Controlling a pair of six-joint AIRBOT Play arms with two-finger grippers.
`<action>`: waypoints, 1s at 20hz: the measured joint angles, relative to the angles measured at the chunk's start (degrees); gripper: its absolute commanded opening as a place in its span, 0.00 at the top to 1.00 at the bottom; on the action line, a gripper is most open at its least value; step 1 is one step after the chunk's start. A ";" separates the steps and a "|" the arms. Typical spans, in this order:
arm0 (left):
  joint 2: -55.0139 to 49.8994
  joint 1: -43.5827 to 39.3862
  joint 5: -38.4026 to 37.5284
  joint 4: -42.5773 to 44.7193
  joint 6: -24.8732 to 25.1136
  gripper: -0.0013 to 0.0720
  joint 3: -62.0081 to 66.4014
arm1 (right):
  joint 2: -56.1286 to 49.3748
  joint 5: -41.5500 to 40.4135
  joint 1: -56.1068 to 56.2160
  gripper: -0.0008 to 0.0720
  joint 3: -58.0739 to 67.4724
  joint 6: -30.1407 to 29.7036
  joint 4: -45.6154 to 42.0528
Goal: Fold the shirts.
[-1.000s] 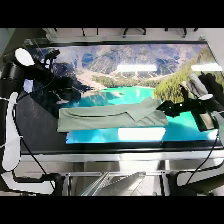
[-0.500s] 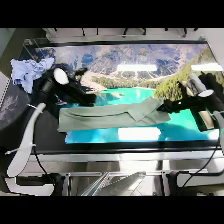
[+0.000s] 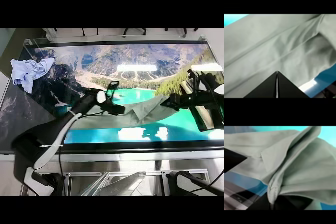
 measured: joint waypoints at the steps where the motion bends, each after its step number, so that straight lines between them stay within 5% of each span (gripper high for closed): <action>1: -1.70 -0.83 0.07 -0.02 -0.20 0.96 1.90 | 0.26 0.35 0.52 0.96 0.00 0.59 -0.44; 9: -12.74 -2.82 -6.73 0.04 -1.62 0.96 13.73 | 2.27 1.57 4.44 0.96 0.07 2.08 0.66; 20: -12.28 -2.64 -7.48 -4.13 -1.92 0.96 15.23 | 5.99 -0.70 11.69 0.96 4.39 2.29 4.13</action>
